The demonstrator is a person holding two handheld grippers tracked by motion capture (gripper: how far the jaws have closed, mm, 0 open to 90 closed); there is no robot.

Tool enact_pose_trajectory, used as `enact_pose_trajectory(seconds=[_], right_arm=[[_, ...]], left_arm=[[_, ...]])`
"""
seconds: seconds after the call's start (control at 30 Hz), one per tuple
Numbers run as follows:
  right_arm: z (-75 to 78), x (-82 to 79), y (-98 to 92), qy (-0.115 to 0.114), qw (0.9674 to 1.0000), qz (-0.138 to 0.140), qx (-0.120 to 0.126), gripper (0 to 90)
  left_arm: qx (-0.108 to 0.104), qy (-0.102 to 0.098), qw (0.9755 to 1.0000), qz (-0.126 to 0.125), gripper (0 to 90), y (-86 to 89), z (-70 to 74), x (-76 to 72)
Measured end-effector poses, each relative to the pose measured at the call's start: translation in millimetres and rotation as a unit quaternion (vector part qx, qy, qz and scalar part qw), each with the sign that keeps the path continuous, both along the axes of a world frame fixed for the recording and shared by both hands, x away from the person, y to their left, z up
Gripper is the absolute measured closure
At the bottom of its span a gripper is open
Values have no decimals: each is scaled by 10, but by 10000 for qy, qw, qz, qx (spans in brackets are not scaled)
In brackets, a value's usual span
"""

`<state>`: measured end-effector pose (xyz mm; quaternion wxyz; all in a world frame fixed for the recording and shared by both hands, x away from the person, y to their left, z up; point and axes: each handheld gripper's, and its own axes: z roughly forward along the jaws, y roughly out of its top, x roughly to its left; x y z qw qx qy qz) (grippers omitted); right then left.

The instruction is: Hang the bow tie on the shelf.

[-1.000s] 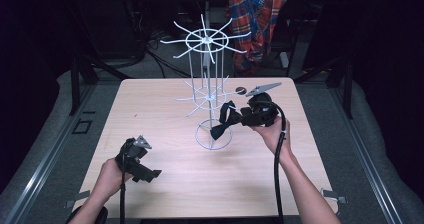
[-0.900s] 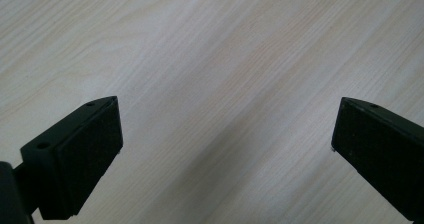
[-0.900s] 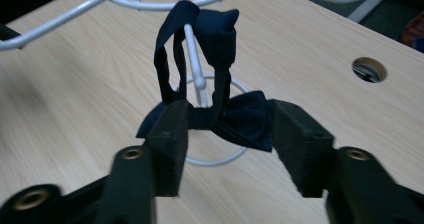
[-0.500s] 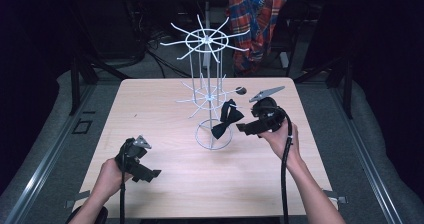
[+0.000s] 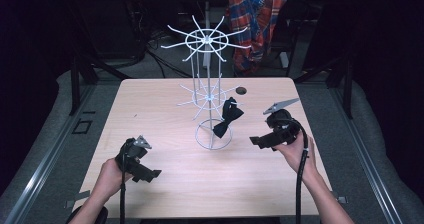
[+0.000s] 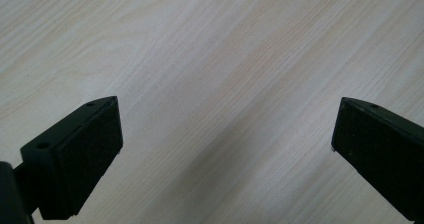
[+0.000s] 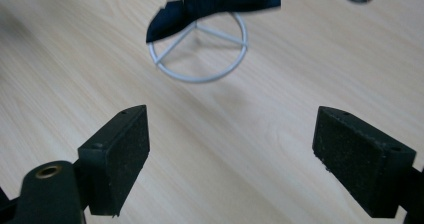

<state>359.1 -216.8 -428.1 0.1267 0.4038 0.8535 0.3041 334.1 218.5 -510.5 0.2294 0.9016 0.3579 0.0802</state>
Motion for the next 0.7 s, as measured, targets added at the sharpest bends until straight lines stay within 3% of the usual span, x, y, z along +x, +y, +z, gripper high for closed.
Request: enact_pose_trajectory(seconds=[0.1,0.27,0.3,0.33,0.37,0.43,0.57,0.7], right_arm=[[-126,-106,-86,164,9997,-65,-187,129],[-260,-188,-150,231,9994,-152,-222,115],[-353,-209,-165,365,9989,-118,-284,98],[-353,-209,-165,365,9989,-118,-284,98],[-454,-215,-155,454,9976,-29,-520,86],[-512,-215,-135,559,9963,37,-659,71],[-575,-200,-97,672,9938,218,-854,63],[-603,-180,-105,809,9924,290,-878,75]], left_arm=[[0,7,10000,-4,0,-1,-2,1],[13,-14,10000,5,0,-7,-4,-1],[12,-13,10000,0,0,-9,-4,-3],[12,-13,10000,0,0,-9,-4,-3],[22,3,10000,-10,0,-10,-3,0],[14,-1,10000,-11,0,-12,-1,-2],[14,-18,10000,-3,0,-8,-3,-4],[10,-24,10000,-4,0,-4,-3,-4]])
